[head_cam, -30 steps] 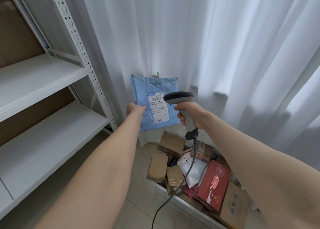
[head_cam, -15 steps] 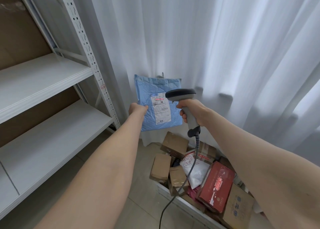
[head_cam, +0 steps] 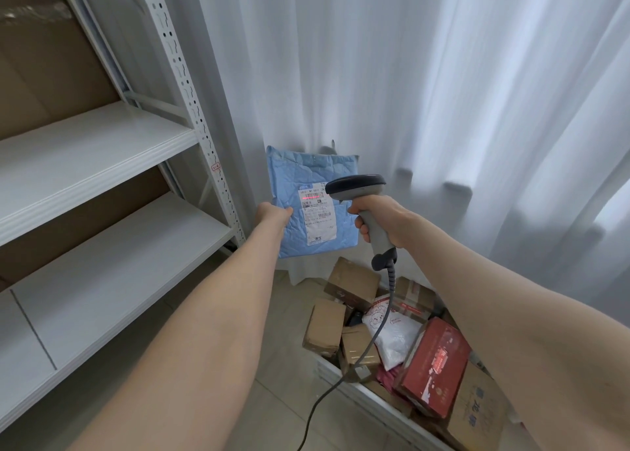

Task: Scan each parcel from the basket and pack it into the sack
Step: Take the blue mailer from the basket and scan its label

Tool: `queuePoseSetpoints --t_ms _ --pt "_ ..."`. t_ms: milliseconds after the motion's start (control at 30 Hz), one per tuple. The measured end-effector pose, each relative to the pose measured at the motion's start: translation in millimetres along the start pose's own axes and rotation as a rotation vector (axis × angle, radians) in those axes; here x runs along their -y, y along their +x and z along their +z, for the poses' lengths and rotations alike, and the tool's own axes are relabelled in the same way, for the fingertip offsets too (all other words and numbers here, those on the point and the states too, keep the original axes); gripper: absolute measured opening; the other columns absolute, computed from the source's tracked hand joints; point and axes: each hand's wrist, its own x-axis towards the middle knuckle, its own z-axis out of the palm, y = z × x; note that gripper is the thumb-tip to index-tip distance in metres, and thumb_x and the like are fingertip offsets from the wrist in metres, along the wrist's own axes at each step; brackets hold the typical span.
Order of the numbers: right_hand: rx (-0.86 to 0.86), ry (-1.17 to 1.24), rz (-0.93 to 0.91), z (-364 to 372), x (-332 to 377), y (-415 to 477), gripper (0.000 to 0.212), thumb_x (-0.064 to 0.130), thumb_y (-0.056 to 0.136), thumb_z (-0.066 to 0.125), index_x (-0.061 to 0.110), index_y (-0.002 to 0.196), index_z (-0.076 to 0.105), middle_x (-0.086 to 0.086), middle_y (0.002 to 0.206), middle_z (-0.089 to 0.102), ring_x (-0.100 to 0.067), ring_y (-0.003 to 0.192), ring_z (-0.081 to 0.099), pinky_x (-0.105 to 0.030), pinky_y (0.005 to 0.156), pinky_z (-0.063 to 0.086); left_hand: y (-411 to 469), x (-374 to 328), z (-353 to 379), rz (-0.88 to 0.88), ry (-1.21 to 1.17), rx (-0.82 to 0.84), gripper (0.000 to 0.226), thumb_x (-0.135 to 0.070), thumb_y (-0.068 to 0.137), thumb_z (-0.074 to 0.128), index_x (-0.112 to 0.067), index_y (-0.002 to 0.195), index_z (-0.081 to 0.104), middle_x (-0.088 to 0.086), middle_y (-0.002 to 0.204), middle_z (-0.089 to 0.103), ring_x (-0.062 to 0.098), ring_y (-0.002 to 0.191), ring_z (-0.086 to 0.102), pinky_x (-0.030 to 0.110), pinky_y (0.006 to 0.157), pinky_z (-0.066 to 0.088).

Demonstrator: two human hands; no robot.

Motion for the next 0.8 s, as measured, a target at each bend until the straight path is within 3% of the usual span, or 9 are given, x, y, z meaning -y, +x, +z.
queuePoseSetpoints --t_ms 800 --pt "0.224 -0.008 -0.008 34 -42 -103 0.012 0.013 0.086 0.063 0.008 0.095 0.058 -0.005 0.058 0.054 -0.012 0.044 0.045 -0.022 0.043 0.042 -134 59 -80 -0.064 -0.073 -0.152 0.044 -0.016 0.085 0.070 -0.002 0.123 0.053 0.013 0.122 0.059 0.029 0.111 0.058 0.030 0.084 0.046"
